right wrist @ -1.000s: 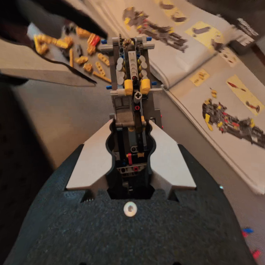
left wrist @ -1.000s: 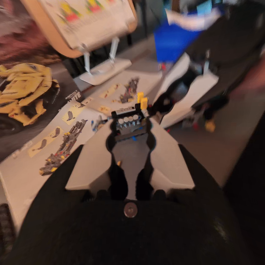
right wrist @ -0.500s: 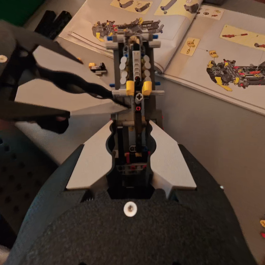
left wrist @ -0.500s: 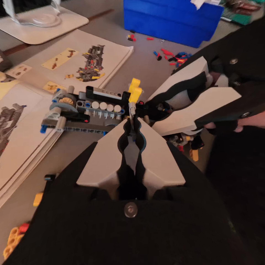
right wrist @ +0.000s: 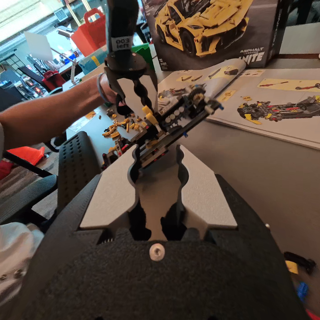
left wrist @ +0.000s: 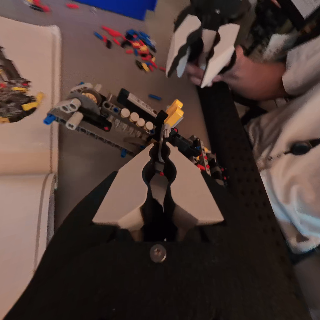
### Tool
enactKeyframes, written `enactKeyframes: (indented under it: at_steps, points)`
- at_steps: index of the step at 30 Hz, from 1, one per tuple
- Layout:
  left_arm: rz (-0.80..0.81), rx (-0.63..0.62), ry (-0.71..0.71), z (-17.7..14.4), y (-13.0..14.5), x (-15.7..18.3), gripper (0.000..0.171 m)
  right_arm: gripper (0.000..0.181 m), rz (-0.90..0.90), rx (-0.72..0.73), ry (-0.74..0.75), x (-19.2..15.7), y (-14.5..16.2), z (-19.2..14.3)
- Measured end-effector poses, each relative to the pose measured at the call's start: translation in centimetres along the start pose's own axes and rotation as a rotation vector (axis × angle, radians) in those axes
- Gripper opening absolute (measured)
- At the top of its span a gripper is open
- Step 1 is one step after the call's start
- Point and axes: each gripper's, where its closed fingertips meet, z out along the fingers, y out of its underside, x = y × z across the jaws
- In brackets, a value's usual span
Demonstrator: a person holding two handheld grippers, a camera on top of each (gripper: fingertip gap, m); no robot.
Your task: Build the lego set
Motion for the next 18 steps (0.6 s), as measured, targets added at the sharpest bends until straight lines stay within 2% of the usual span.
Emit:
enactKeyframes:
  at_steps: [7, 14, 16, 18]
  points:
    - [0.026, -0.283, 0.153, 1.7, 2.1, -1.6, 0.000, 0.033, -0.129, -0.035, 0.051, -0.1, 1.7, 0.9]
    - [0.021, -0.371, 0.186, 2.1, 2.0, -3.9, 0.001, 0.034, -0.097, -0.119, 0.061, 0.6, 3.3, 1.5]
    - [0.017, -0.349, 0.173, 2.0, 1.5, -4.0, 0.004, 0.034, -0.104, -0.144, 0.060, 0.6, 3.8, 1.7]
    - [0.004, -0.287, 0.133, 1.2, 0.4, -4.0, 0.019, 0.034, -0.118, -0.173, 0.062, 0.5, 4.3, 1.9]
